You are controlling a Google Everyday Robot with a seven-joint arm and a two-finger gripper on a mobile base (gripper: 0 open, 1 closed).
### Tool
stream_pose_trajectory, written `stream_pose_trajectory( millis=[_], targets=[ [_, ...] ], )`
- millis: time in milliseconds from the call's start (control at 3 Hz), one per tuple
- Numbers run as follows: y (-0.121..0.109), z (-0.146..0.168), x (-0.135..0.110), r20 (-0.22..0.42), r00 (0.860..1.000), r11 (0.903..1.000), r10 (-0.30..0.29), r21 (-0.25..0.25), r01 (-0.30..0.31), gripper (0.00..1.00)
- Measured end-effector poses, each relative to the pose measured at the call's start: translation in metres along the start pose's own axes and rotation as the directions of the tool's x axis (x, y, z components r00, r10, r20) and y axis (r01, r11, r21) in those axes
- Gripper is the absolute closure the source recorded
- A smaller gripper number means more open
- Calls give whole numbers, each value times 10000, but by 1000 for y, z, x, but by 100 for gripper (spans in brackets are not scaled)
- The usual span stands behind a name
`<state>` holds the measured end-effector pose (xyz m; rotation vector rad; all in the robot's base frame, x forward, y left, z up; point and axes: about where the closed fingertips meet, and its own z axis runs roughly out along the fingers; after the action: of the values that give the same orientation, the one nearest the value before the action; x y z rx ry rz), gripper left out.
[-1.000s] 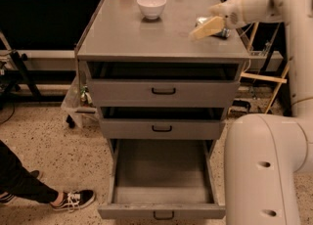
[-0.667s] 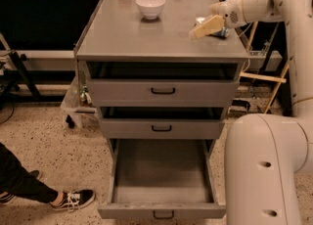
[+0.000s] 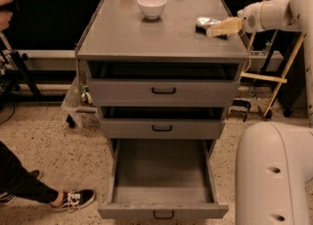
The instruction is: Place redbull can into bottom drawer
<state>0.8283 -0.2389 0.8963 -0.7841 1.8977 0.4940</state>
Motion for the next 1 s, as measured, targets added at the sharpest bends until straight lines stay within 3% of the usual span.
stream_pose_trajectory(
  millis=[333,1000],
  targets=[
    [-50,-27,5,334,9975,9838,626,1660,-673,0],
    [-46,-1,9,316,9959,9848,845,1498,-883,0]
  ],
)
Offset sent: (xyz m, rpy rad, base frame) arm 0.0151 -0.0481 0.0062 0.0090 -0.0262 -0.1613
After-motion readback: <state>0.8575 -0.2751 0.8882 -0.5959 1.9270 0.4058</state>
